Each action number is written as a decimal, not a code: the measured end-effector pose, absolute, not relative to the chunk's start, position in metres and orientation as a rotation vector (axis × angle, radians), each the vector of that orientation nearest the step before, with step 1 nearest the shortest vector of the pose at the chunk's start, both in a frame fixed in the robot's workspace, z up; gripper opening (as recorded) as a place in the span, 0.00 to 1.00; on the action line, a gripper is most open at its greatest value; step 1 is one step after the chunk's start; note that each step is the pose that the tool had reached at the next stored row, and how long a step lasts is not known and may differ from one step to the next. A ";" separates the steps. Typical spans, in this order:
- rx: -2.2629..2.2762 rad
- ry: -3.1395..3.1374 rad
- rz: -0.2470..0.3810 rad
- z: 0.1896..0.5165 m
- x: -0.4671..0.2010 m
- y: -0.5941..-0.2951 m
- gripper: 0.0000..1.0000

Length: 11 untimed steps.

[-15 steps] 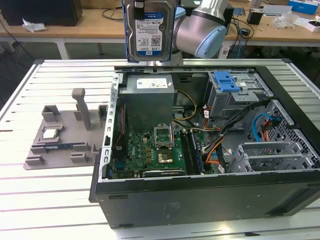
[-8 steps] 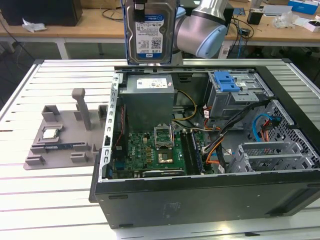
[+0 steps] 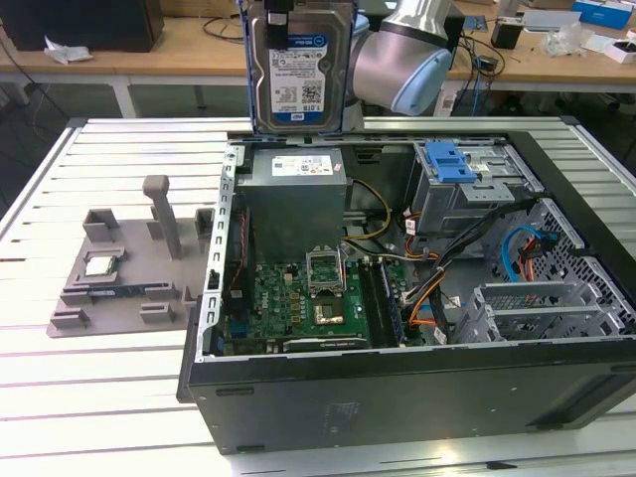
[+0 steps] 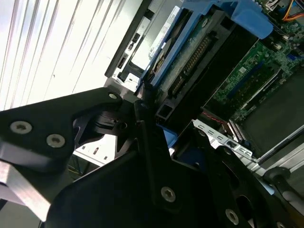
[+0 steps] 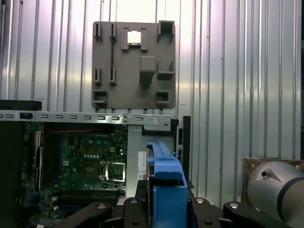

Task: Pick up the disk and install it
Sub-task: 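Pick up the disk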

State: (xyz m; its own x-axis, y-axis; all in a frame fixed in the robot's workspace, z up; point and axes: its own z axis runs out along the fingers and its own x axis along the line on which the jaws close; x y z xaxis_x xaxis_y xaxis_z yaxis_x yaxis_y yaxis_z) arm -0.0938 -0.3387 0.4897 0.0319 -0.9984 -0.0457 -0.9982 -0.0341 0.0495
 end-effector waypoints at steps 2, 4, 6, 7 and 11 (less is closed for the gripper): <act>2.254 -2.180 -0.106 0.490 -0.094 -0.343 0.37; 2.254 -2.180 -0.106 0.490 -0.094 -0.347 0.37; 2.254 -2.180 -0.106 0.490 -0.094 -0.352 0.37; 2.254 -2.180 -0.106 0.490 -0.094 -0.354 0.37; 2.254 -2.180 -0.106 0.490 -0.094 -0.359 0.37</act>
